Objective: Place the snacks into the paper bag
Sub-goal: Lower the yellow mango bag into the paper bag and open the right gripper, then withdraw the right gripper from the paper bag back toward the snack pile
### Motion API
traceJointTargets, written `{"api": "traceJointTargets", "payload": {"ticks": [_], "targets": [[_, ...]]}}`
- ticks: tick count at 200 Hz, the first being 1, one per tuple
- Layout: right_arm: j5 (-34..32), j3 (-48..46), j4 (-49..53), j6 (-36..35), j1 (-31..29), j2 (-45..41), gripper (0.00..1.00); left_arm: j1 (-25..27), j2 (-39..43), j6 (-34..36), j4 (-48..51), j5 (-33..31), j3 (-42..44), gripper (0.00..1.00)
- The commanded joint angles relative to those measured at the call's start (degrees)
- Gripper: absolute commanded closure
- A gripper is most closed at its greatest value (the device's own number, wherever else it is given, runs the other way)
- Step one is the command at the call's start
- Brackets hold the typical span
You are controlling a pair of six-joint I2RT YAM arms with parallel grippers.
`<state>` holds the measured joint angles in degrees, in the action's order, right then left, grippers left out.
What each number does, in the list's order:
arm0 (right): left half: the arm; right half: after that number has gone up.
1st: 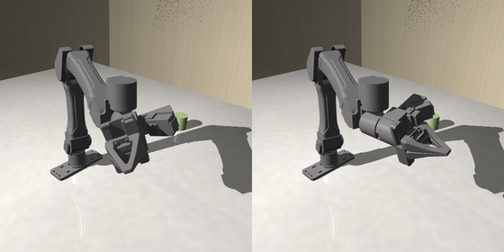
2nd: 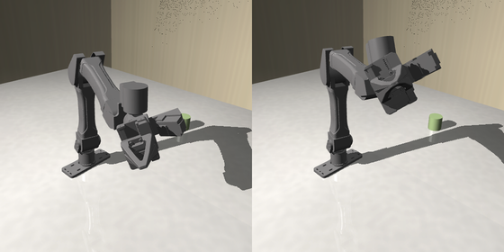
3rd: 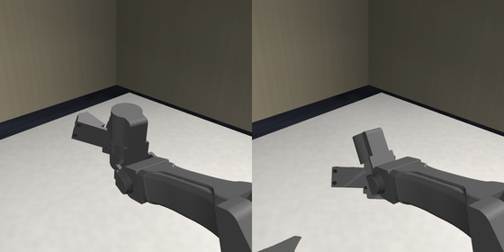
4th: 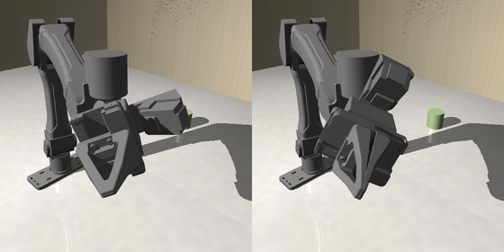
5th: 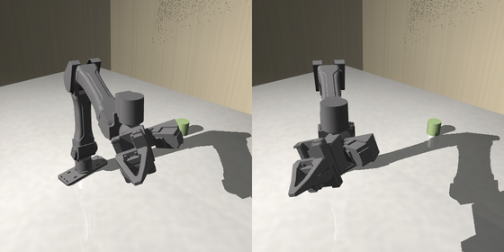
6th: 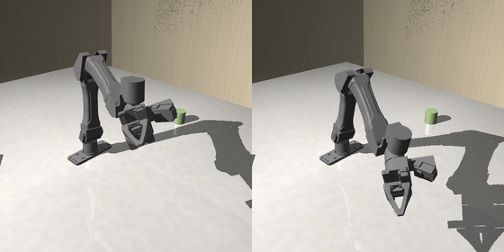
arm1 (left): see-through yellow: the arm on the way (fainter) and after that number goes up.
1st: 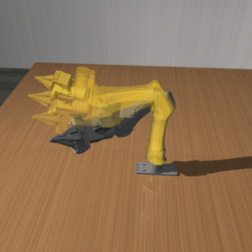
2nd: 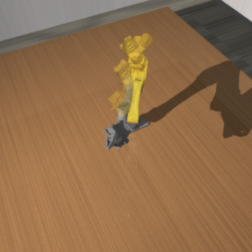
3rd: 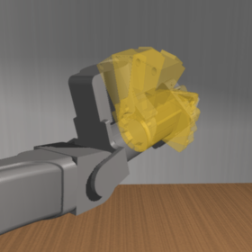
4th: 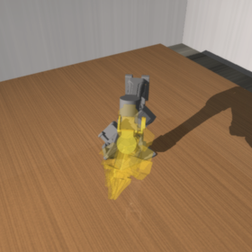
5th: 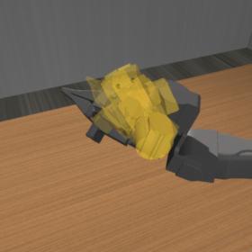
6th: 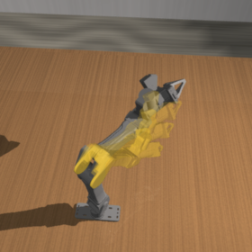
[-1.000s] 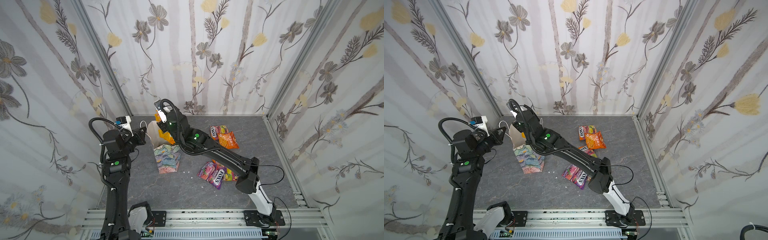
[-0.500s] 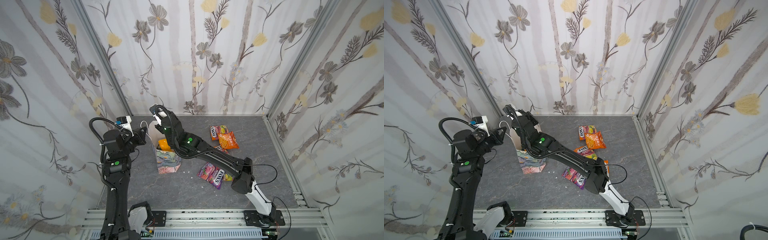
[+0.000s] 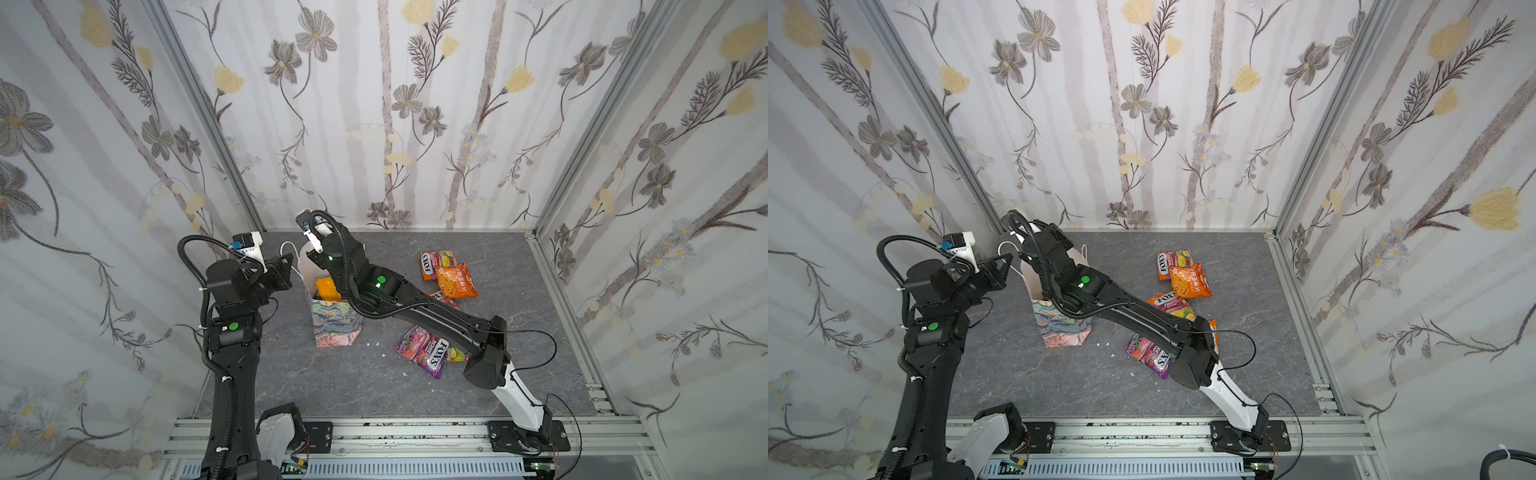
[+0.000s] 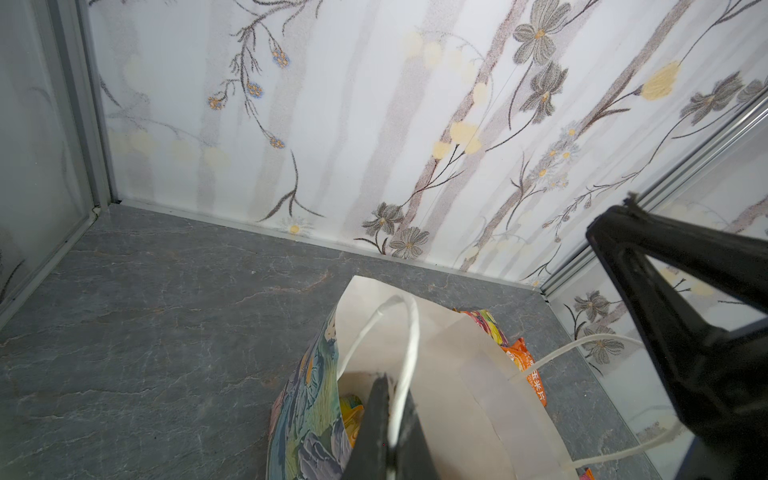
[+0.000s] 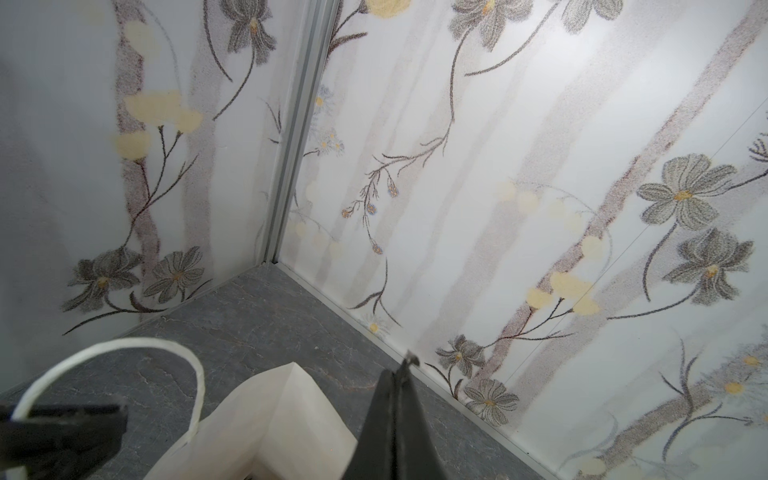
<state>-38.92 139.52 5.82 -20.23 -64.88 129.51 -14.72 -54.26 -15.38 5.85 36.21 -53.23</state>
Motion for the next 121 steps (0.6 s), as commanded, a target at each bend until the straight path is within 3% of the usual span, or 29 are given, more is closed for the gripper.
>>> {"api": "traceJointTargets", "payload": {"ticks": [1, 69, 121], "targets": [[2.6, 0.3, -2.5, -0.3, 0.3, -2.2, 1.0, -0.1, 0.1, 0.0, -1.5, -0.1, -0.1, 1.0], [25.8, -2.2, 10.2, 15.4, 9.1, -13.2, 0.82, -0.2, 0.6, 0.4, -1.2, -1.5, -0.1, 1.0], [30.0, -23.4, 9.6, 19.0, 15.8, -27.6, 0.7, -0.2, 0.6, 0.7, -0.7, -2.3, -0.2, 1.0]]}}
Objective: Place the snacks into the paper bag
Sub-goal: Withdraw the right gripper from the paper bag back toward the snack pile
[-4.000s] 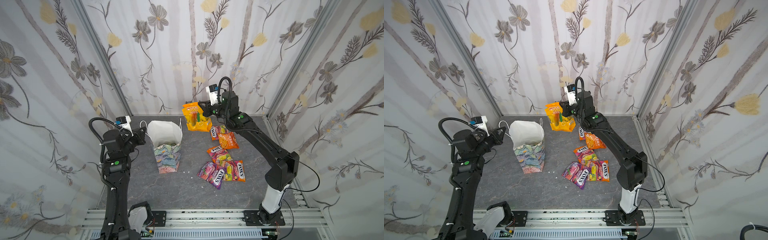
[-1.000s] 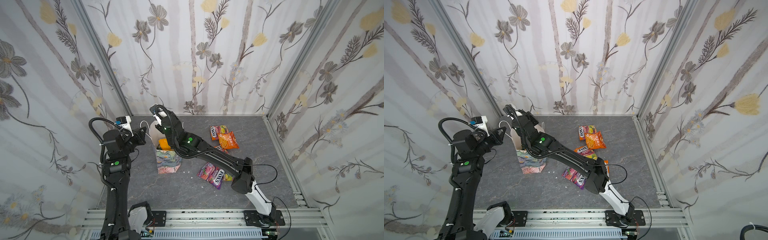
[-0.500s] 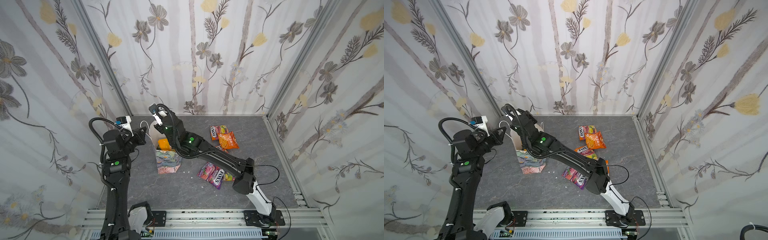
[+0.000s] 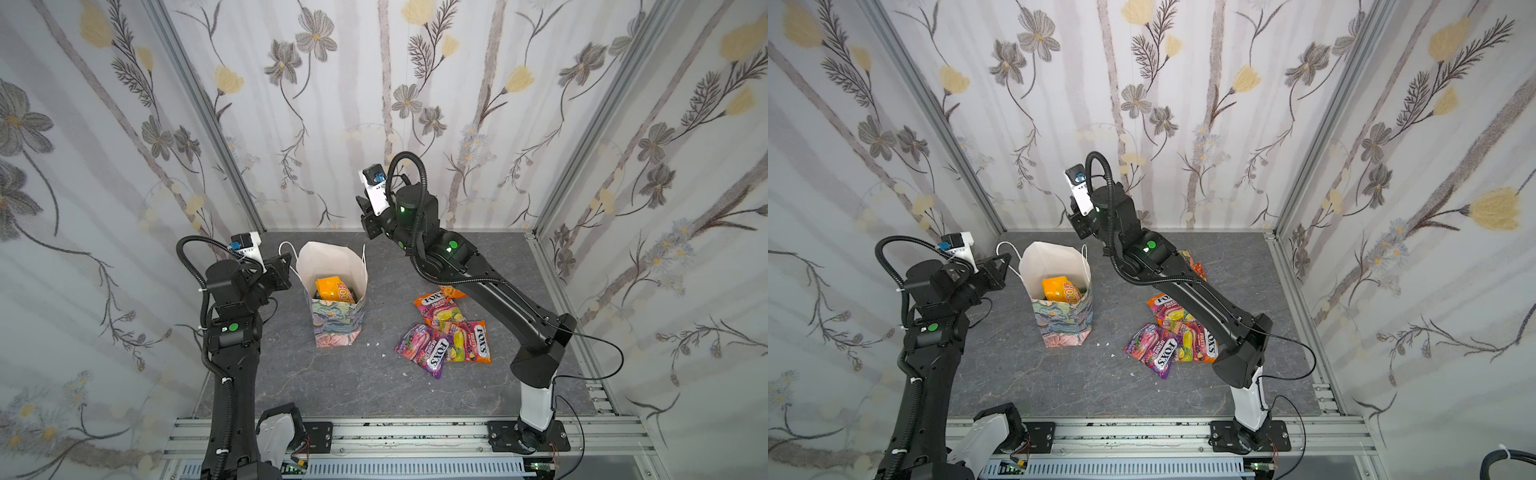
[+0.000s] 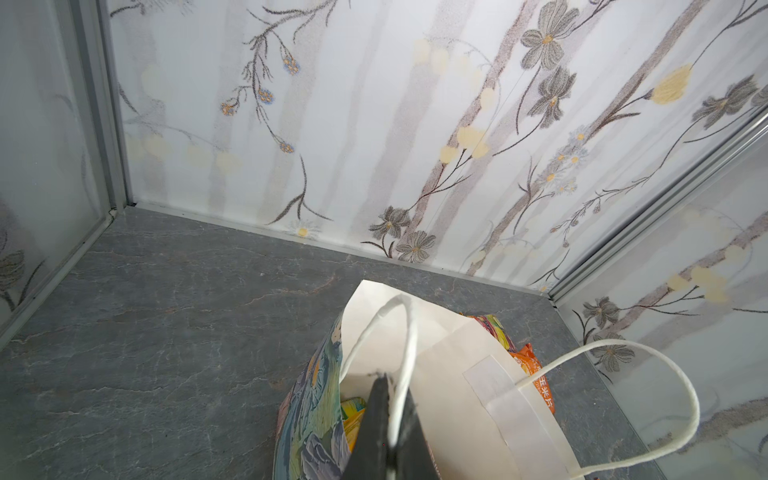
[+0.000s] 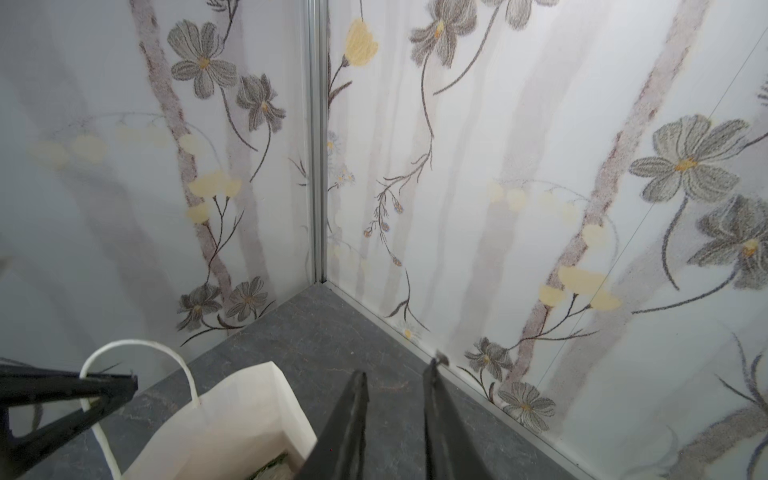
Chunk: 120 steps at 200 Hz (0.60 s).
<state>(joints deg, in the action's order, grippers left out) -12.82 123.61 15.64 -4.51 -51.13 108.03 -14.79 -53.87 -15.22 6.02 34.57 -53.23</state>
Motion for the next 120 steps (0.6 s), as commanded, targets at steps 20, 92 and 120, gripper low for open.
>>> {"api": "traceJointTargets", "payload": {"ticks": [20, 92, 120], "targets": [[8.2, -18.0, -2.7, 4.8, 6.1, -13.2, 0.6, -0.1, 0.3, 0.7, -0.7, -1.1, -0.4, 1.0], [31.1, -40.9, 0.7, 9.3, 19.0, -23.7, 0.23, -0.1, 0.2, 0.8, -0.5, -1.2, -0.3, 1.0], [35.1, -41.8, 7.8, 6.6, 19.2, -21.4, 0.16, -0.1, 0.1, 0.8, -0.4, -1.1, -0.4, 1.0]]}}
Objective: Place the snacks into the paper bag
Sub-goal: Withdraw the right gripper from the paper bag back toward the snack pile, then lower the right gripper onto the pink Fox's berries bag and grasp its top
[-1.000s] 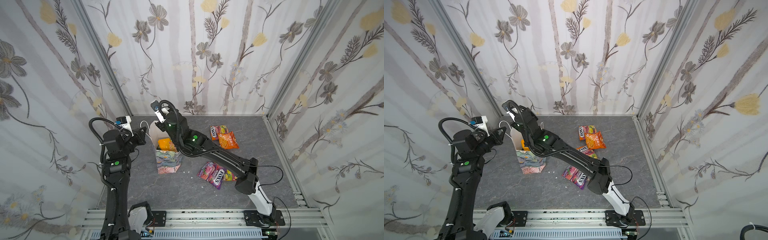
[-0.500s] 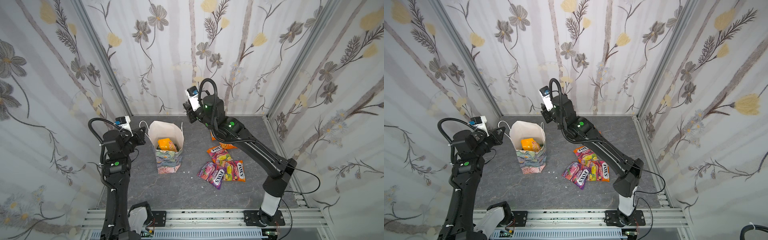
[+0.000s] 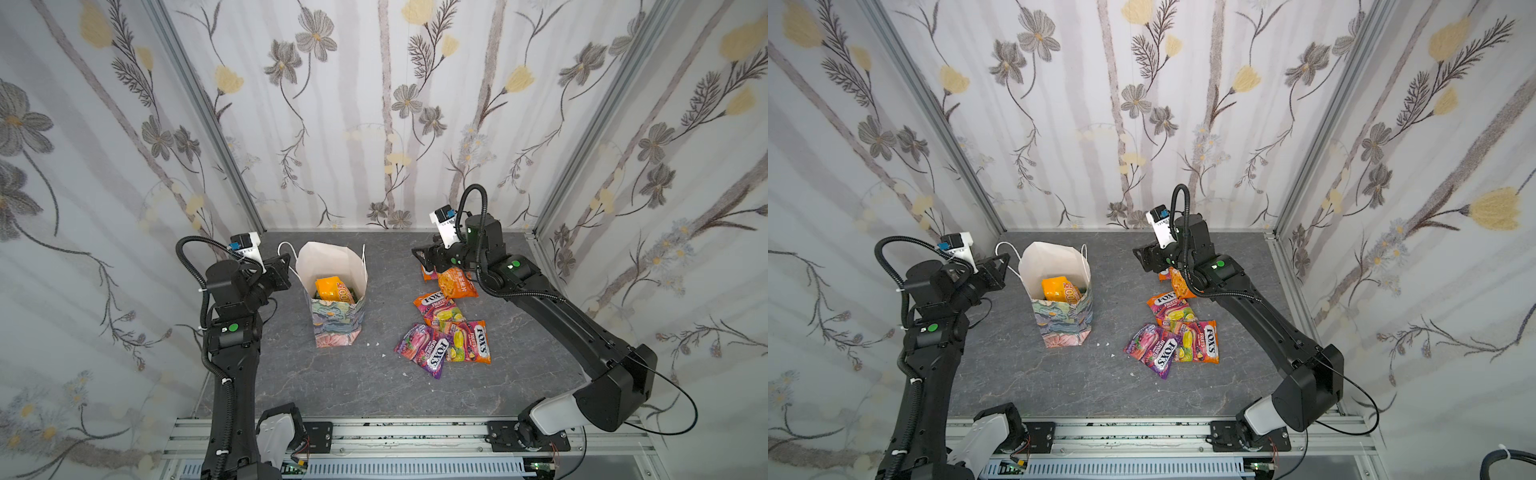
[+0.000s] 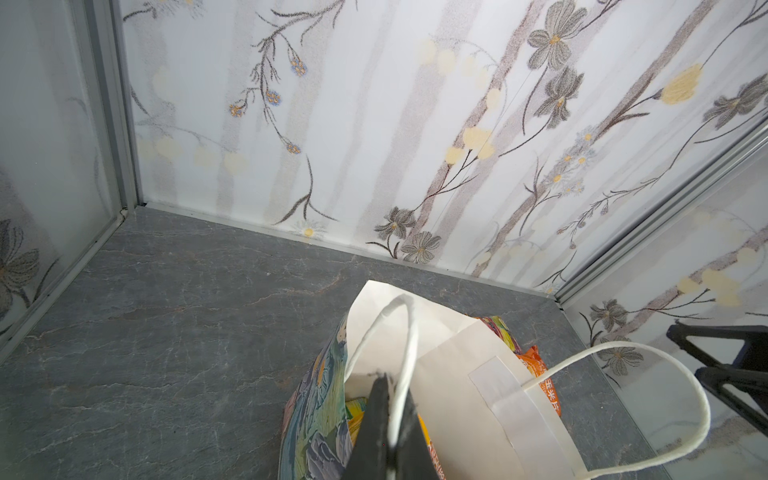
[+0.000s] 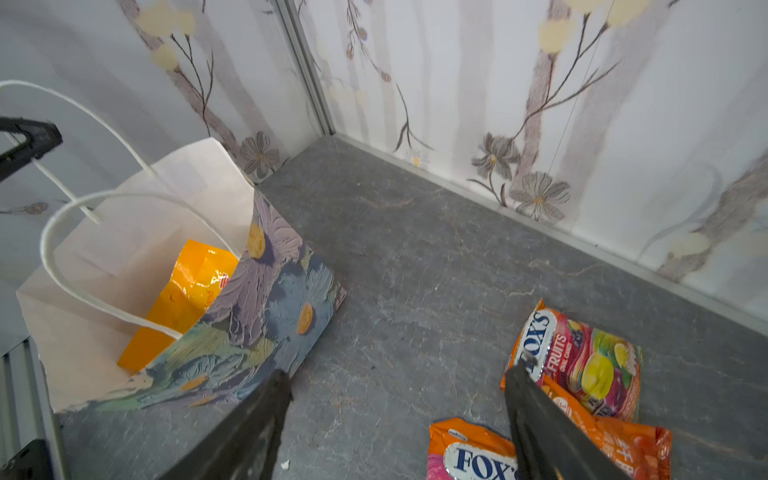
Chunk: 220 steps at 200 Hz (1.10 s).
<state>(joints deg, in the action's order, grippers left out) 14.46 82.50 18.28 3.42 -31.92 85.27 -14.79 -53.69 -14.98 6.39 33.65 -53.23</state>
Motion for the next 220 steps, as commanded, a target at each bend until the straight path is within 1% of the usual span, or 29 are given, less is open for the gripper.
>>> {"api": "traceJointTargets", "payload": {"ticks": [1, 13, 57, 69, 73, 100, 124, 155, 183, 207, 220], "targets": [[8.0, -0.7, 5.4, -1.4, 0.0, 1.5, 0.16, -0.1, 0.0, 0.6, -0.8, -0.2, -0.4, 1.0], [9.2, -1.5, 7.1, -2.3, 0.0, 2.3, 0.15, -0.1, 0.0, 0.7, -0.6, -0.3, -0.4, 1.0], [9.9, -2.8, 12.5, -2.8, 0.0, 5.2, 0.14, -0.1, -0.1, 0.8, -0.5, 0.2, -0.5, 1.0], [9.3, -2.1, 14.7, -2.6, 0.0, 5.8, 0.14, -0.1, -0.3, 0.8, -0.4, 0.3, -0.6, 1.0], [9.0, -1.9, 15.5, -2.6, 0.0, 7.7, 0.14, -0.1, -0.3, 0.8, -0.4, 0.3, -0.6, 1.0], [7.3, 0.9, 22.3, -3.0, 0.0, 12.2, 0.14, -0.1, -0.4, 0.7, -0.4, 0.6, -0.6, 1.0], [6.5, 1.5, 25.6, -3.2, -0.1, 15.2, 0.15, -0.1, -0.5, 0.7, -0.5, 0.8, -0.6, 1.0], [4.9, 1.7, 27.3, -3.9, -0.6, 17.5, 0.16, -0.1, -0.7, 0.6, -0.5, 1.0, -0.6, 1.0], [2.1, 1.9, 29.0, -4.5, -1.8, 20.1, 0.16, -0.1, -0.8, 0.6, -0.5, 0.9, -0.6, 1.0], [1.4, 1.9, 28.9, -4.2, -3.5, 22.2, 0.21, 0.0, -0.8, 0.6, -0.6, 1.0, -0.6, 1.0], [0.7, 1.6, 28.4, -4.3, -4.5, 22.8, 0.22, 0.0, -0.8, 0.6, -0.6, 1.0, -0.5, 1.0]]}}
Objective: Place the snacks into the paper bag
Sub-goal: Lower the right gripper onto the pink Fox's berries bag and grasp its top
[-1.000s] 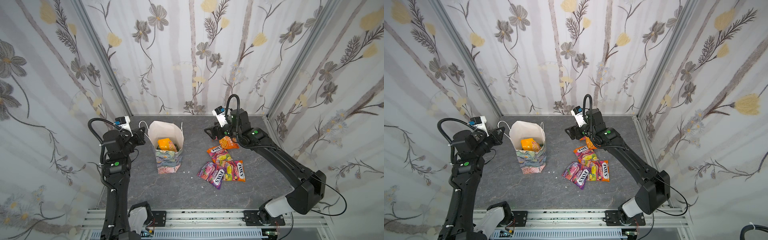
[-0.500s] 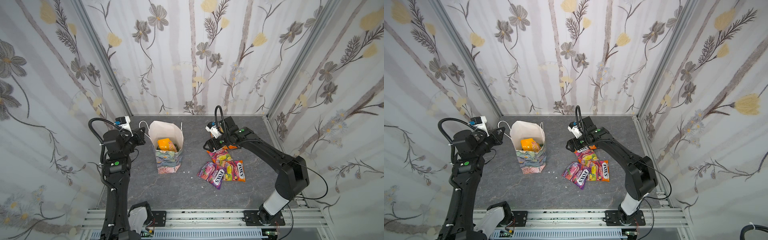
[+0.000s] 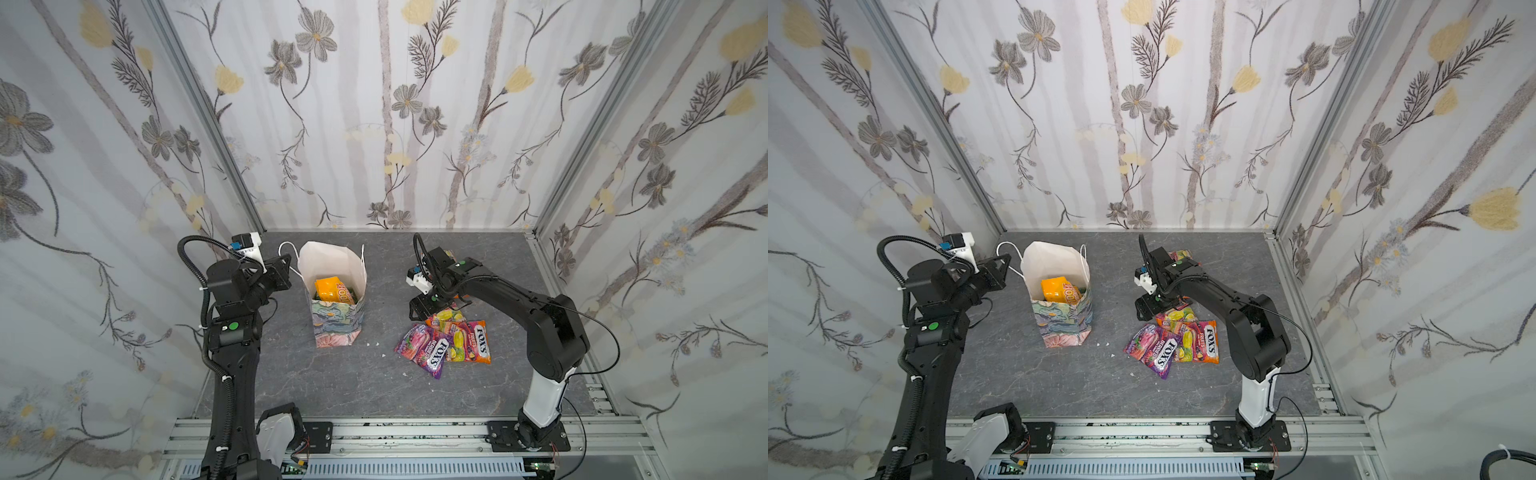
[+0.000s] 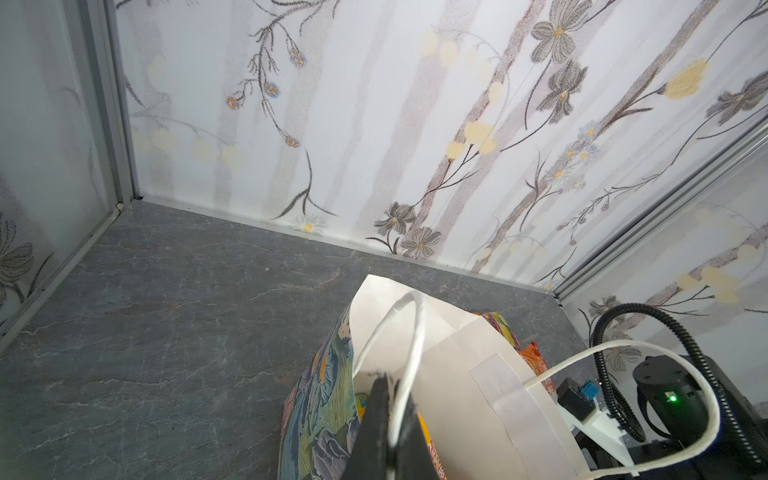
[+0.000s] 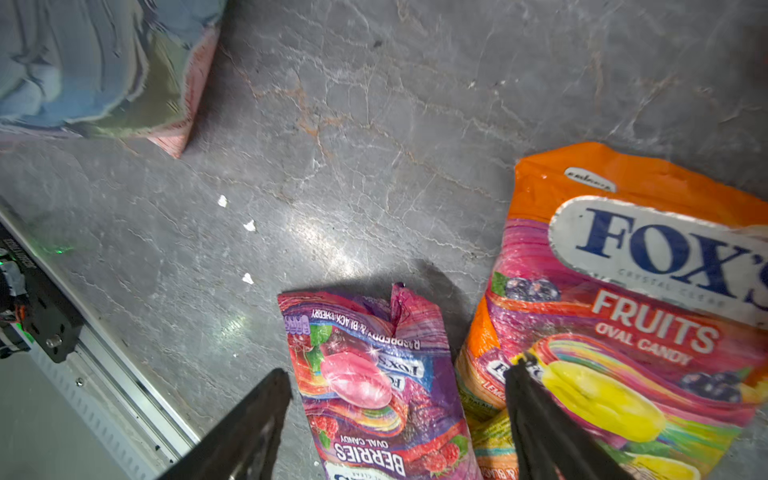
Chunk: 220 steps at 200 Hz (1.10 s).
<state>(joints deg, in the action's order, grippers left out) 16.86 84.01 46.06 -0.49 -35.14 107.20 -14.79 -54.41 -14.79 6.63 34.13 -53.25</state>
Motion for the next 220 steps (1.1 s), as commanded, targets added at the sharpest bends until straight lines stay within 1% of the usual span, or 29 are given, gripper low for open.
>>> {"api": "traceJointTargets", "payload": {"ticks": [1, 46, 85, 189, 220], "targets": [[-1.8, 0.1, 0.6, -0.4, -1.4, 0.9, 0.22, -0.1, -0.1, 0.4, -0.8, 0.5, -0.4, 1.0], [-6.2, -0.5, -0.5, 0.3, -2.6, 2.8, 0.25, 0.0, -0.3, 0.3, -0.9, 0.6, -0.5, 1.0], [-7.0, -0.7, -0.6, 0.3, -2.7, 4.1, 0.27, 0.0, -0.6, 0.4, -0.7, 0.3, -0.4, 1.0], [-7.2, -2.7, -2.1, 0.5, -3.4, 4.5, 0.27, 0.0, -0.2, 0.6, -0.6, -0.1, -0.5, 1.0], [-7.4, -3.4, -2.9, 0.8, -3.5, 4.9, 0.3, 0.0, -0.2, 0.5, -0.6, 0.1, -0.4, 1.0]]}}
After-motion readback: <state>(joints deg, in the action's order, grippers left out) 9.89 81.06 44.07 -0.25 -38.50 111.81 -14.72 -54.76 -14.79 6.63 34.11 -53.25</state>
